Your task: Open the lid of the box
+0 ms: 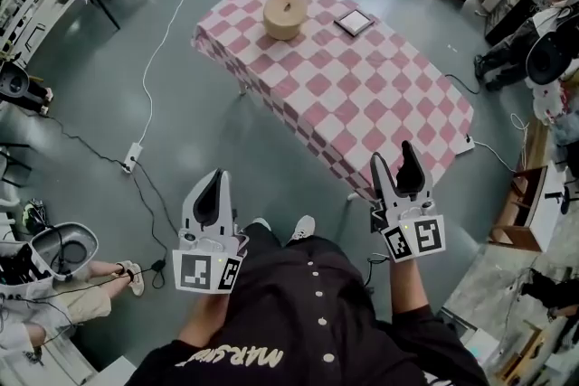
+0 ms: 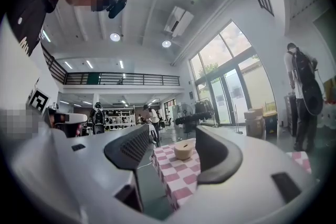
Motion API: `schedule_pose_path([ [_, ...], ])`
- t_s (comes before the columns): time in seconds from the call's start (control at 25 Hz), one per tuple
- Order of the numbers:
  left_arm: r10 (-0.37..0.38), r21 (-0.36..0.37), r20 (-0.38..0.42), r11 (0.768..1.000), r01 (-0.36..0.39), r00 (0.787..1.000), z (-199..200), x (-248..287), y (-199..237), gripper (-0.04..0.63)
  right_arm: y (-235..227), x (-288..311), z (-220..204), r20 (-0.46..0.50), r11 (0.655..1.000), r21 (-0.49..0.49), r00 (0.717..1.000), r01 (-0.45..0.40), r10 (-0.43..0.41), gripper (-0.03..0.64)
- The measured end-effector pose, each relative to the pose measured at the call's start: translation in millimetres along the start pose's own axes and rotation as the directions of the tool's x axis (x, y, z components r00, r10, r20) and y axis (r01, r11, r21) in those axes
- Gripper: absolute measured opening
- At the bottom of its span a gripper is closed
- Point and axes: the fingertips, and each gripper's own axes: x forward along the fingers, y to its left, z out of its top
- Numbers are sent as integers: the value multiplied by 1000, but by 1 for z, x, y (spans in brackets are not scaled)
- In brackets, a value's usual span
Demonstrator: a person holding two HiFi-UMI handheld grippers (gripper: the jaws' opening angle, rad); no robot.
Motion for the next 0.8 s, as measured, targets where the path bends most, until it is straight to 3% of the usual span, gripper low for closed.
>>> schedule_pose_path([
  [0.36, 34, 2, -24, 999, -34, 999, -7, 24, 25, 11, -3, 37, -20, -39, 999, 18, 999, -27, 28, 265],
  [0.8, -40, -10, 34, 999, 41, 999, 6, 102, 79, 11, 2, 121, -6, -14, 1000, -31, 1000, 0, 0, 265],
])
